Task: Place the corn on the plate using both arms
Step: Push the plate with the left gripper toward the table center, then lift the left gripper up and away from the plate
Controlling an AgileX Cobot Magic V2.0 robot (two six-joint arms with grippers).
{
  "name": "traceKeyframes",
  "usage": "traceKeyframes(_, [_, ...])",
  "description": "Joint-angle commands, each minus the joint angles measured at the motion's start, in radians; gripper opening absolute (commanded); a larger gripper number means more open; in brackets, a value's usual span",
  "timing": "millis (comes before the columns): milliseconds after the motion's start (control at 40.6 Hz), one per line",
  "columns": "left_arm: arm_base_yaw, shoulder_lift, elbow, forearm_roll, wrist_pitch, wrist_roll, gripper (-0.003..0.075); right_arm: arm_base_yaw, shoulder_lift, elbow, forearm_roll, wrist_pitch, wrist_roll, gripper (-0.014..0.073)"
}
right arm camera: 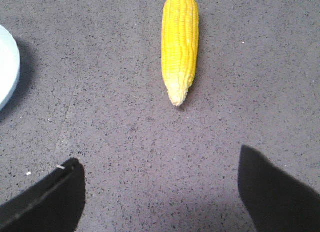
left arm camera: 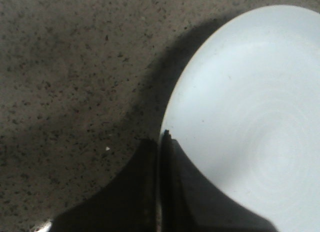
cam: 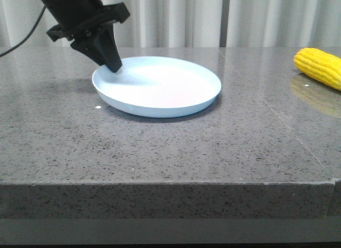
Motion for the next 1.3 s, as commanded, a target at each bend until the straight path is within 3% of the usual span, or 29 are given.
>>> traceKeyframes(0, [-0.002, -0.047, -0.031, -0.039, -0.019, -0.018, 0.0061, 0.000, 0.007, -0.025, 0.000, -0.070, -0.004, 0.0645])
traceKeyframes(197, [0.000, -0.055, -0.036, -0.037, 0.015, -0.018, 0.0457, 0.000, 0.007, -0.025, 0.000, -0.070, -0.004, 0.0645])
traceKeyframes(295, [0.000, -0.072, -0.057, -0.011, 0.035, -0.018, 0.0539, 0.000, 0.007, -0.025, 0.000, -0.070, -0.004, 0.0645])
traceKeyframes(418, [-0.012, -0.129, -0.079, 0.044, 0.051, -0.040, 0.0521, 0.000, 0.007, -0.025, 0.000, -0.070, -0.004, 0.0645])
traceKeyframes(541, [-0.053, -0.211, -0.079, 0.198, 0.065, -0.117, 0.0512, 0.000, 0.007, -0.025, 0.000, -0.070, -0.004, 0.0645])
traceKeyframes(787, [-0.226, -0.409, -0.023, 0.510, 0.089, -0.338, 0.0512, 0.000, 0.007, -0.025, 0.000, -0.070, -0.004, 0.0645])
traceKeyframes(1009, [-0.321, -0.672, 0.238, 0.554, -0.026, -0.403, 0.0512, 0.000, 0.007, -0.025, 0.000, -0.070, -0.004, 0.0645])
traceKeyframes(1279, [-0.326, -0.990, 0.580, 0.549, -0.196, -0.438, 0.0512, 0.000, 0.007, -0.025, 0.000, -0.070, -0.004, 0.0645])
